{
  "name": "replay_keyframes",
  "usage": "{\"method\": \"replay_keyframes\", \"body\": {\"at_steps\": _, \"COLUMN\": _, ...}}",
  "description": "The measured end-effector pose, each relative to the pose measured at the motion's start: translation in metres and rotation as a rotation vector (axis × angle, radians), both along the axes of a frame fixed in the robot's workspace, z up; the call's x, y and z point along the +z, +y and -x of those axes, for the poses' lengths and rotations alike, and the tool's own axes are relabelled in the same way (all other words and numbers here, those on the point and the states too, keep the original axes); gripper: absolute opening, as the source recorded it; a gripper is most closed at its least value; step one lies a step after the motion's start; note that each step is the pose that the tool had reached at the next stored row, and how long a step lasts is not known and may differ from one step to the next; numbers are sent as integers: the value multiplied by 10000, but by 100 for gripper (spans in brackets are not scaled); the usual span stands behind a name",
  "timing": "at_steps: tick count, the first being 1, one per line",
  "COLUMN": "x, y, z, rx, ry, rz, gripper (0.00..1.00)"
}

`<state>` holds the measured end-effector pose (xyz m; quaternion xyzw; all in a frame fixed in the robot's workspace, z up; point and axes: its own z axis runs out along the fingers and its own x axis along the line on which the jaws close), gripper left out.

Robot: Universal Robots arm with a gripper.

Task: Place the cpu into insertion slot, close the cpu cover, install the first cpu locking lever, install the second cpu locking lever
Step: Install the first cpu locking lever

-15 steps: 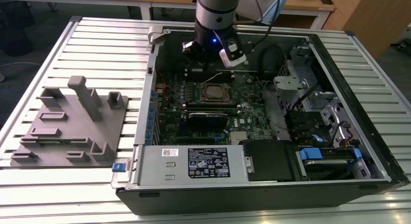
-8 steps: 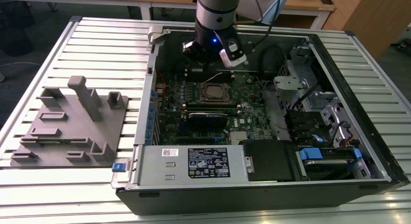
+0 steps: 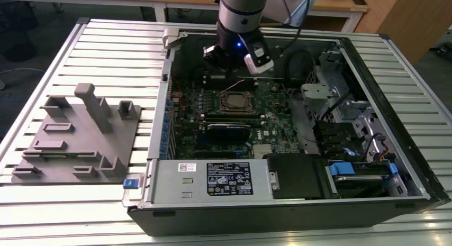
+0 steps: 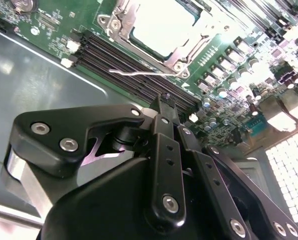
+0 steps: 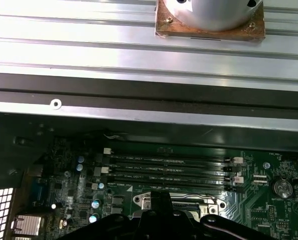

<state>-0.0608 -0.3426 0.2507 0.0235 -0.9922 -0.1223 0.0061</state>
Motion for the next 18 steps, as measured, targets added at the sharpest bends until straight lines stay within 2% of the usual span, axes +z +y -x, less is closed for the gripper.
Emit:
{"method": "replay_keyframes", "body": {"at_steps": 3, "x": -1, "y": 0, "z": -27, "rx": 1, "ry": 0, "rz": 3, "gripper": 10}}
{"method": "replay_keyframes", "body": {"at_steps": 5, "x": -1, "y": 0, "z": -28, "rx": -1, "ry": 0, "rz": 76, "gripper": 10}}
{"method": "replay_keyframes", "body": {"at_steps": 12, "x": 0, "y": 0, "z": -27, "rx": 1, "ry": 0, "rz": 91, "gripper": 10}}
{"method": "replay_keyframes", "body": {"at_steps": 13, "x": -2, "y": 1, "z": -27, "rx": -1, "ry": -1, "rz": 113, "gripper": 10}}
{"method": "replay_keyframes", "body": {"at_steps": 16, "x": -11, "y": 0, "z": -28, "rx": 0, "ry": -1, "rz": 275, "gripper": 10}}
{"method": "replay_keyframes", "body": {"at_steps": 18, "x": -11, "y": -1, "z": -28, "rx": 1, "ry": -1, "rz": 289, "gripper": 10}}
